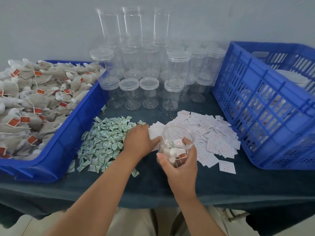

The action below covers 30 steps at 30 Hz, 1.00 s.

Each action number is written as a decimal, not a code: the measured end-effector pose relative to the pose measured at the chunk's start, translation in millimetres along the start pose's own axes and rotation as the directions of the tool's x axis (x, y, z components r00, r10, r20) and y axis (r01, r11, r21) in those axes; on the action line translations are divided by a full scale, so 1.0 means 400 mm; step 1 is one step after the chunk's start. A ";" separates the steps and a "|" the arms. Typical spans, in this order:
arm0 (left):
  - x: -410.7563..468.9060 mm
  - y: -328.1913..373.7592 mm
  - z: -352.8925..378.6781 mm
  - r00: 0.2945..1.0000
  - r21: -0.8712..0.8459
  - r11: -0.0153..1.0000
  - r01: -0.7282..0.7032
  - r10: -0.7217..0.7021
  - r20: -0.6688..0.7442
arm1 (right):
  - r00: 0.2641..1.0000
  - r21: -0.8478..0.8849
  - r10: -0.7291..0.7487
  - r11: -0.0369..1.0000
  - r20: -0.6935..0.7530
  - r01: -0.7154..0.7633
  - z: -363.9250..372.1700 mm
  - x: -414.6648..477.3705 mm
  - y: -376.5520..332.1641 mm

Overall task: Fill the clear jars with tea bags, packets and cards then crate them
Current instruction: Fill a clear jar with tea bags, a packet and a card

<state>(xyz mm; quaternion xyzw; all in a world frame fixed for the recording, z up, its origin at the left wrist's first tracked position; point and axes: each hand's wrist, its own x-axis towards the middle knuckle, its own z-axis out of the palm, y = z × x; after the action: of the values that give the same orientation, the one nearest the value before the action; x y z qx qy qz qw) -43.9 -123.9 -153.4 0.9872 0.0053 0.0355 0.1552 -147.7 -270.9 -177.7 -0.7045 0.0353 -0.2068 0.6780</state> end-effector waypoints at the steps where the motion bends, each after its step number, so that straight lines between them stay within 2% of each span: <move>1: 0.012 -0.001 0.002 1.000 -0.002 1.000 0.017 -0.017 0.012 | 1.000 -0.003 0.002 1.000 0.012 -0.002 0.001 0.002 -0.002; 3: 0.028 -0.001 -0.001 0.999 -0.039 0.998 0.039 -0.038 0.037 | 0.999 -0.012 0.000 1.000 0.041 0.001 0.002 0.004 -0.003; 6: 0.027 0.005 -0.008 0.996 -0.151 0.987 0.046 -0.057 -0.072 | 0.997 -0.021 -0.007 1.000 0.072 0.008 0.002 0.005 -0.005; 9: 0.009 0.003 -0.020 0.988 -0.412 0.910 0.046 -0.103 -0.118 | 0.993 -0.017 -0.005 1.000 0.121 0.007 0.004 0.004 -0.008; 11: -0.012 0.003 -0.049 0.988 -0.638 0.766 0.071 -0.144 -0.062 | 0.986 -0.013 -0.004 1.000 0.166 0.006 0.005 0.006 -0.010; 13: -0.043 0.006 -0.098 0.991 -0.832 0.547 0.094 -0.130 0.026 | 0.977 -0.016 -0.011 1.000 0.212 0.015 0.004 0.009 -0.010; 15: -0.078 0.010 -0.147 0.995 -0.949 0.302 0.095 -0.004 0.098 | 0.967 -0.027 -0.010 0.999 0.256 0.017 0.002 0.010 -0.014; 16: -0.095 0.011 -0.170 0.995 -0.959 0.274 0.069 0.054 0.087 | 0.962 -0.032 -0.014 0.999 0.273 0.023 0.001 0.011 -0.016; 17: -0.111 0.009 -0.190 0.994 -0.946 0.324 0.018 0.099 0.053 | 0.958 -0.036 -0.020 0.999 0.287 0.031 0.000 0.011 -0.015; 19: -0.135 0.002 -0.223 0.974 -0.854 0.506 -0.123 0.228 -0.005 | 0.953 -0.046 -0.030 0.998 0.303 0.046 -0.002 0.010 -0.017; 21: -0.148 -0.002 -0.241 0.936 -0.723 0.650 -0.235 0.352 0.012 | 0.945 -0.078 -0.043 0.994 0.324 0.072 -0.003 0.006 -0.019; 24: -0.160 0.011 -0.243 0.912 -0.499 0.812 -0.303 0.399 0.095 | 0.930 -0.144 -0.037 0.985 0.366 0.096 0.002 0.003 -0.016; 27: -0.181 0.027 -0.233 0.893 -0.273 0.888 -0.371 0.421 0.156 | 0.925 -0.160 0.013 0.986 0.381 0.053 0.006 0.005 0.004; 30: -0.208 0.040 -0.230 0.897 -0.096 0.908 -0.409 0.419 0.141 | 0.925 -0.190 -0.027 0.976 0.380 0.107 0.003 0.009 0.020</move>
<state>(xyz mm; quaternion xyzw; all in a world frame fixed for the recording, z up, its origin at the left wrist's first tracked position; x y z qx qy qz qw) -133.4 -112.8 -67.0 0.9599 -0.2182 -0.0108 0.1754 -142.3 -271.6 -184.7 -0.7985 -0.0978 -0.0866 0.5877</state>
